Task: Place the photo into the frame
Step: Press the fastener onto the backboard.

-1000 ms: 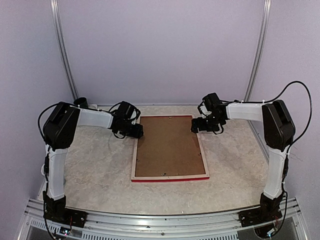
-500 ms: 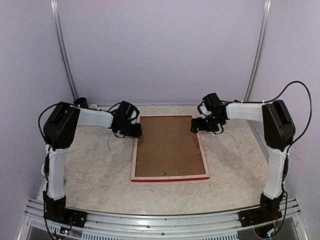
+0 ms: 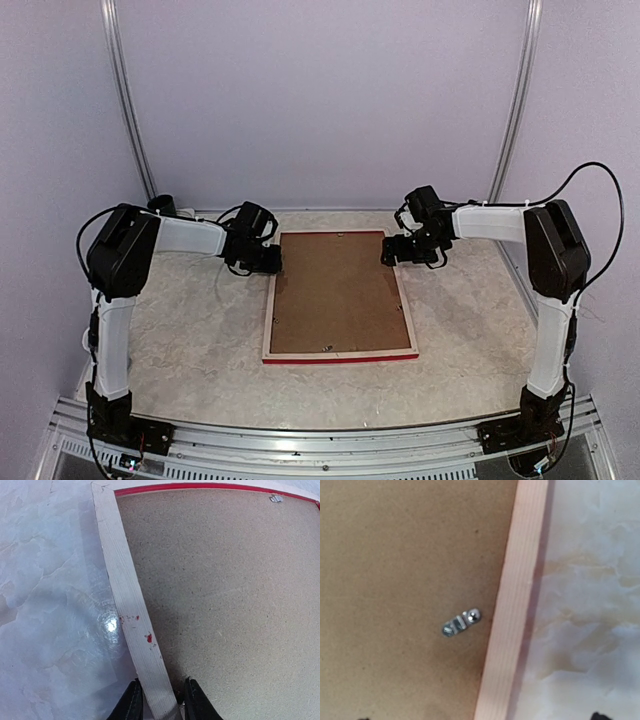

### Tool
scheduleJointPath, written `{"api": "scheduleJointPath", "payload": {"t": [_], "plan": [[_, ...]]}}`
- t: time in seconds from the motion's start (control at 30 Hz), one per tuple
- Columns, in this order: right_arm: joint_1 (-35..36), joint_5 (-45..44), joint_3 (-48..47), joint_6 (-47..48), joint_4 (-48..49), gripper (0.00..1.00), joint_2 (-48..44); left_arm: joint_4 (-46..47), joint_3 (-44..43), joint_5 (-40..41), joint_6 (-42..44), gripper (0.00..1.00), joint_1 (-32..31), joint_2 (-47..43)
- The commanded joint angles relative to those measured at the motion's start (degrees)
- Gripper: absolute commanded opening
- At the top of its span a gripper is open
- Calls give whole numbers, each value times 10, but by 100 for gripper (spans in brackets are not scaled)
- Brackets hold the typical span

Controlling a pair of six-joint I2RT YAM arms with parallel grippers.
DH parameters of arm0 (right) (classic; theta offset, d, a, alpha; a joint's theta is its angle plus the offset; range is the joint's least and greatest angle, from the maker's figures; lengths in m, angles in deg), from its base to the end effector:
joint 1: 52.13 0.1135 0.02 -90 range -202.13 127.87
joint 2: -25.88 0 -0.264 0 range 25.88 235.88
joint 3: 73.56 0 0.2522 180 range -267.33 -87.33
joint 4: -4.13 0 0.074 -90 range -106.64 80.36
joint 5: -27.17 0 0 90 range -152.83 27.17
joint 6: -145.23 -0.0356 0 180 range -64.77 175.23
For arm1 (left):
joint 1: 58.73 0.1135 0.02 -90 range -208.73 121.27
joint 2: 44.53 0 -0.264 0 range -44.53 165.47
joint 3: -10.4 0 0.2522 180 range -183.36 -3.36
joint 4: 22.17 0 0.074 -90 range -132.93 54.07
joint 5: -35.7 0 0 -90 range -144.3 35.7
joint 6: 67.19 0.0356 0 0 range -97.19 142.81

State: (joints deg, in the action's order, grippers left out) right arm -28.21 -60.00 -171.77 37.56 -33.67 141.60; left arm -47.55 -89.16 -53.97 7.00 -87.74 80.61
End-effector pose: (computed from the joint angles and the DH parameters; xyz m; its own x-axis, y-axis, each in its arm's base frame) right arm 0.3992 0.1790 0.1854 -0.8469 -0.0440 -0.5300 -0.1822 0.9603 0.2114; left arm 0.4098 -0.2270 0.1354 -0.7848 0.1237 -0.6073 0.2785 0.9458 -0.1673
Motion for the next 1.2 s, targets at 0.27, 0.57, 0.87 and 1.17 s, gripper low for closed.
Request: {"api": "scheduleJointPath", "payload": {"t": [0.27,0.57,0.87,1.17], "plan": [[-3,8,7,-6,12,95,-5,-12,-27,17,1,48,1,11],[-3,10,9,-7,13,95,-5,-18,-36,46,-2,46,0,20],[-3,16,7,-7,12,95,-2,-28,-38,45,5,41,-1,25],[-3,15,2,-4,9,95,0,-44,-43,19,12,40,-3,22]]}}
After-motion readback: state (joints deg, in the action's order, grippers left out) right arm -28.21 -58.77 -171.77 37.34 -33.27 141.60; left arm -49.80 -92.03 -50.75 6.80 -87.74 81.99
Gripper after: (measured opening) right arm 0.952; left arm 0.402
